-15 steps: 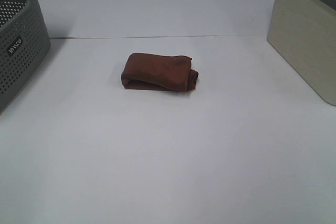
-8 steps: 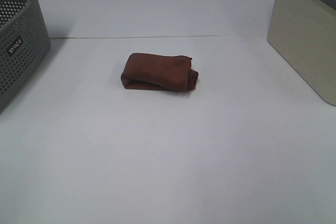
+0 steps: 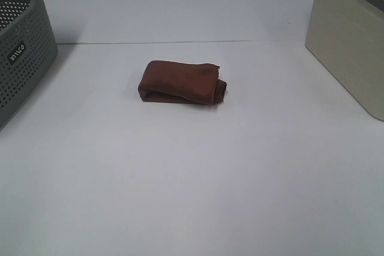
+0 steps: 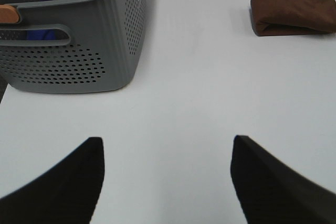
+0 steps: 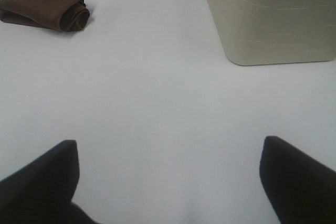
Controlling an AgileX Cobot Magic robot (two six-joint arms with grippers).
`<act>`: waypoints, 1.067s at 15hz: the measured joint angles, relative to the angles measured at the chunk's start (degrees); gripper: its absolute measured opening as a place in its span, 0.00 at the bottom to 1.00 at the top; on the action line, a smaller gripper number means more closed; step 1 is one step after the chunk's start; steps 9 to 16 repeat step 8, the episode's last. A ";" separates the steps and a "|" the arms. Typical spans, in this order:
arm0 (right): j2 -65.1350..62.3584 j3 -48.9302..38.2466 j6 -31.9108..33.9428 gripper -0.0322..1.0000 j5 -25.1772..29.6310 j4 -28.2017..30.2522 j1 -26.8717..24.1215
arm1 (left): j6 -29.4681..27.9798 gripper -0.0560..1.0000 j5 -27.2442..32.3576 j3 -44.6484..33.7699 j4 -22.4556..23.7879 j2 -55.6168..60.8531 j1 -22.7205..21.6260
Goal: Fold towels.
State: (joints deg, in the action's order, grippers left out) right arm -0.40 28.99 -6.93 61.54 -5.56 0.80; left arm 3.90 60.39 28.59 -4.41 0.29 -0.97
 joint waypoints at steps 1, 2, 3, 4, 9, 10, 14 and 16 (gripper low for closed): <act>0.00 0.00 0.00 0.88 0.00 0.00 0.00 | 0.00 0.68 0.00 0.00 0.00 0.00 0.00; 0.00 0.00 0.00 0.88 0.00 0.00 0.00 | 0.00 0.68 0.00 0.00 0.00 0.00 0.00; 0.00 0.00 0.00 0.88 0.00 0.00 0.00 | 0.00 0.68 0.00 0.00 0.00 0.00 0.00; 0.00 0.00 0.00 0.88 0.00 0.00 0.00 | 0.00 0.68 0.00 0.00 0.00 0.00 0.00; 0.00 0.00 0.00 0.88 0.00 0.00 0.00 | 0.00 0.68 0.00 0.00 0.00 0.00 0.00; 0.00 0.00 0.00 0.88 0.00 0.00 0.00 | 0.00 0.68 0.00 0.00 0.00 0.00 0.00; 0.00 0.00 0.00 0.88 0.00 0.00 0.00 | 0.00 0.68 0.00 0.00 0.00 0.00 0.00; 0.00 0.00 0.00 0.88 0.00 0.00 0.00 | 0.00 0.68 0.00 0.00 0.00 0.00 0.00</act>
